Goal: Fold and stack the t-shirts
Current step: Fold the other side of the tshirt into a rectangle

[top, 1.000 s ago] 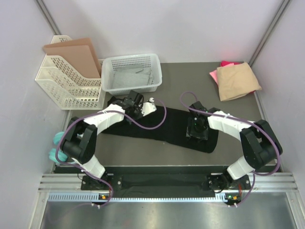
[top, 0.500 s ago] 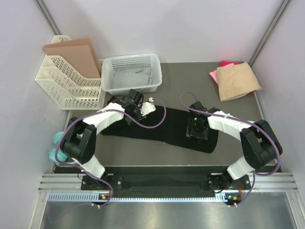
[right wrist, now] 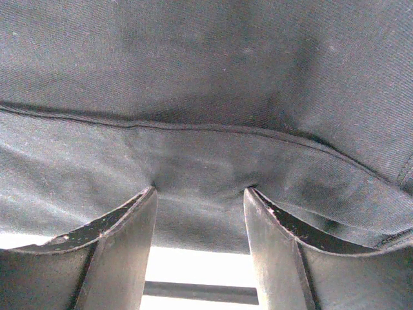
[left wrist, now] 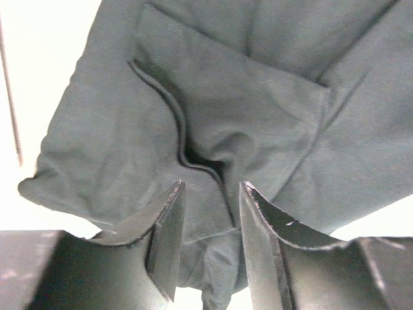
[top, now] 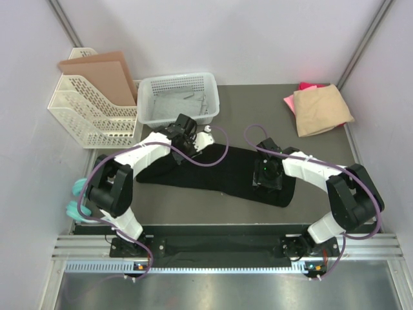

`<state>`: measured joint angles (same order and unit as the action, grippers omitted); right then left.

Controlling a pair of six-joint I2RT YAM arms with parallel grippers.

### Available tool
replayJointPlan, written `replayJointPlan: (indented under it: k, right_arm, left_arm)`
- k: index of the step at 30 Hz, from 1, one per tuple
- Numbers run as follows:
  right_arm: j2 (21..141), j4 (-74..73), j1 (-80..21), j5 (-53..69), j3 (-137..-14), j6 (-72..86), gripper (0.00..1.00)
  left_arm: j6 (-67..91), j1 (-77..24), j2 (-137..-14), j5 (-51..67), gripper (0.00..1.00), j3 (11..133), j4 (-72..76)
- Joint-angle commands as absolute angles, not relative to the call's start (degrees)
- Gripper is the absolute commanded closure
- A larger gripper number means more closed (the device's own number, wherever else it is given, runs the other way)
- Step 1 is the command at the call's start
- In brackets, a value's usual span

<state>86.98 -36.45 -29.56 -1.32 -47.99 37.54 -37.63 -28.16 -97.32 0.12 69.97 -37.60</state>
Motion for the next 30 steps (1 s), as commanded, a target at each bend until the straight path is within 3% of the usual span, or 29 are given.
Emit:
replayJointPlan:
  k: [1,5,11,16,23,30]
  right_arm:
    - [87.1,-33.7,-29.4,-1.9,-46.9,36.9,0.43]
    - [87.0,-33.7,-29.4,-2.0,-47.1,36.9,0.43]
    - [87.0,-33.6,-29.2,-2.2,-46.6,36.7,0.44]
    - [87.2,-33.0,-29.2,-1.8,-46.1,36.9,0.44]
    - [87.0,-32.8,-29.2,-1.8,-45.4,37.0,0.44]
    - [87.0,-32.6,-29.2,-1.8,-45.2,37.1,0.44]
  left_arm:
    - [-37.0,-28.0,-95.9,2.0,0.59,69.5,-39.6]
    - [-38.0,-27.9,-95.5,0.9,0.64,67.4,-39.0]
    - [-38.7,-27.6,-93.8,0.5,0.64,65.4,-38.1]
    - [-40.2,-26.3,-93.3,-2.5,0.82,65.8,-37.4]
    - [-41.0,-24.9,-93.3,-2.7,0.85,67.6,-37.8]
    - [-41.2,-24.9,-93.4,-2.5,0.94,67.7,-38.0]
